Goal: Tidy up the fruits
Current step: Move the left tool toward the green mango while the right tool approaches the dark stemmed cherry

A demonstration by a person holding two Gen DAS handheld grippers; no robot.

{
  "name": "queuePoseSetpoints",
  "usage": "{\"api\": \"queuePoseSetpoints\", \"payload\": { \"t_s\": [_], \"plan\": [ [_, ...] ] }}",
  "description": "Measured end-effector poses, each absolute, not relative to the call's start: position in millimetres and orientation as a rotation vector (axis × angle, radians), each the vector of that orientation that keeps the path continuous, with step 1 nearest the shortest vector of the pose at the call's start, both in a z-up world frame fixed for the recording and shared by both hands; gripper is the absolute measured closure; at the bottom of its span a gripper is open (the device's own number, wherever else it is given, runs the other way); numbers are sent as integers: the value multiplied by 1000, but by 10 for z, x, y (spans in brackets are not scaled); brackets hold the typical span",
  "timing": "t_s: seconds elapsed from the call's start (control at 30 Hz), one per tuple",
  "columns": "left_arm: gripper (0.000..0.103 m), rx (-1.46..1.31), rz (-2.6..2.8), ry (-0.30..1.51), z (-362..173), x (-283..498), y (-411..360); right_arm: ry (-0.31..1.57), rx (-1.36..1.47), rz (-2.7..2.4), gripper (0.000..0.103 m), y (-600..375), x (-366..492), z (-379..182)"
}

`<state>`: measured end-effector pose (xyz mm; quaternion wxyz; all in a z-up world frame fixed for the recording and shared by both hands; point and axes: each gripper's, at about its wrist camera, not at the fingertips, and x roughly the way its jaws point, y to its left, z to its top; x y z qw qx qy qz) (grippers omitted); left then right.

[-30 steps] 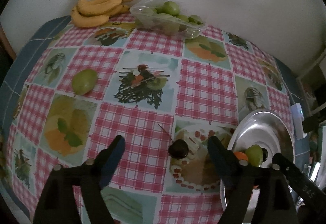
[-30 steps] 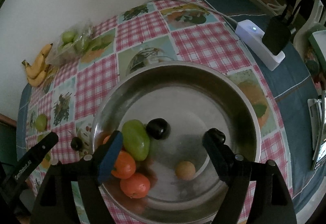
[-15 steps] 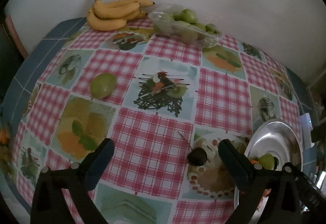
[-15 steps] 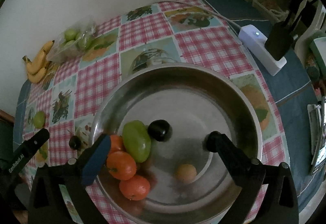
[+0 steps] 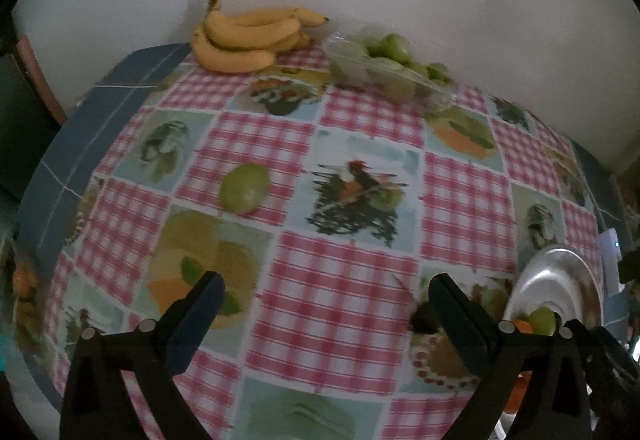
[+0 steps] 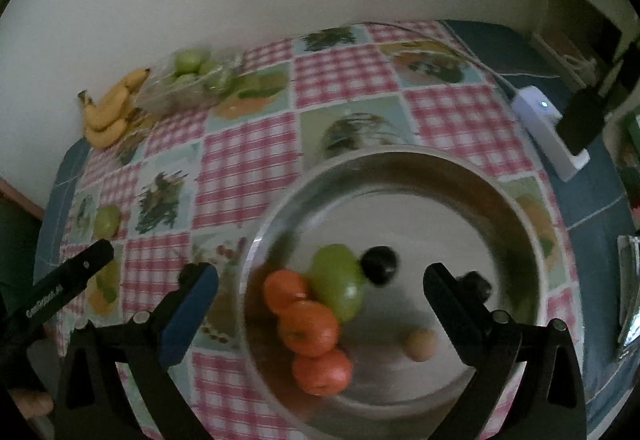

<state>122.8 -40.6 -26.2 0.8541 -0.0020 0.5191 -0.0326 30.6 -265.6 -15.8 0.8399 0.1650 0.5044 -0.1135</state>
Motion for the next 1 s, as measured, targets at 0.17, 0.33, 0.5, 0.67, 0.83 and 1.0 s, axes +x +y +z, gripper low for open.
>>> {"api": "queuePoseSetpoints", "payload": {
  "t_s": [0.17, 0.33, 0.5, 0.67, 0.83, 1.0],
  "plan": [
    [0, 33, -29, 1084, -238, 1266, -210, 1070, 359, -166, 1, -2397, 410, -168],
    [0, 14, -11, 1085, -213, 1298, -16, 1081, 325, -102, 1, -2113, 490, -172],
    [0, -22, 25, 1087, -195, 1326, 185, 1085, 302, -26, 1, -1852, 558, -183],
    [0, -56, 49, 1100, -235, 1349, 345, 1074, 291, 16, 1, -1711, 620, -210],
    [0, -72, 68, 1115, -298, 1359, 399, 1064, 256, 27, 1, -1643, 696, -254],
    [0, -72, 69, 1159, -433, 1394, 380, 1078, 229, 39, 3, -1579, 789, -338]
  ]
}}
